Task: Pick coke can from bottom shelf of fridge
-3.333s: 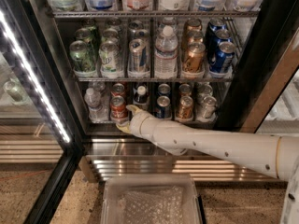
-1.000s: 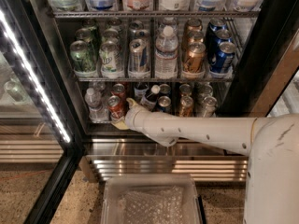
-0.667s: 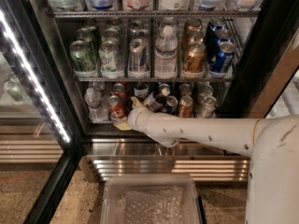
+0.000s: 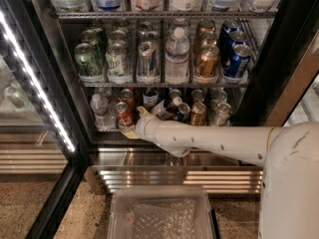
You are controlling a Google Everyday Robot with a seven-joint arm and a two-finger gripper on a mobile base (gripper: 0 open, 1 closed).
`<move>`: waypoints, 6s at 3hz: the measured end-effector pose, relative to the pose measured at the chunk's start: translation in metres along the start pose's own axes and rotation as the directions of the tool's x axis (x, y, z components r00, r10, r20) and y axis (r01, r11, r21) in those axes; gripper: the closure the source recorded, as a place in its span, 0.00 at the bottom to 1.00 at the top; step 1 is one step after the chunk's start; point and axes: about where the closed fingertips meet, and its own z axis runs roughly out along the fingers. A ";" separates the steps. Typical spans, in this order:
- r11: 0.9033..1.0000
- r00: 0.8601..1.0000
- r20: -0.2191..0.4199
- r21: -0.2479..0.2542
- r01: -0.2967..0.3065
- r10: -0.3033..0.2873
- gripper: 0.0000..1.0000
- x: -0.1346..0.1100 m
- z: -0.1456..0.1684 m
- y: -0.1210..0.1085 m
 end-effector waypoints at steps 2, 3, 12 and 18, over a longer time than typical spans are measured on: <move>0.996 0.999 0.033 -0.091 -0.012 0.015 0.37 -0.001 0.033 0.024; 0.992 0.999 0.053 -0.124 -0.003 0.010 0.40 -0.007 0.044 0.031; 0.991 0.989 0.144 -0.117 0.063 -0.046 1.00 -0.039 0.020 0.017; 0.997 0.919 0.394 -0.064 0.047 -0.018 1.00 -0.090 -0.202 0.093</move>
Offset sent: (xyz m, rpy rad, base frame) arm 0.0124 0.0689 -0.0425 0.0634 0.0769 0.1804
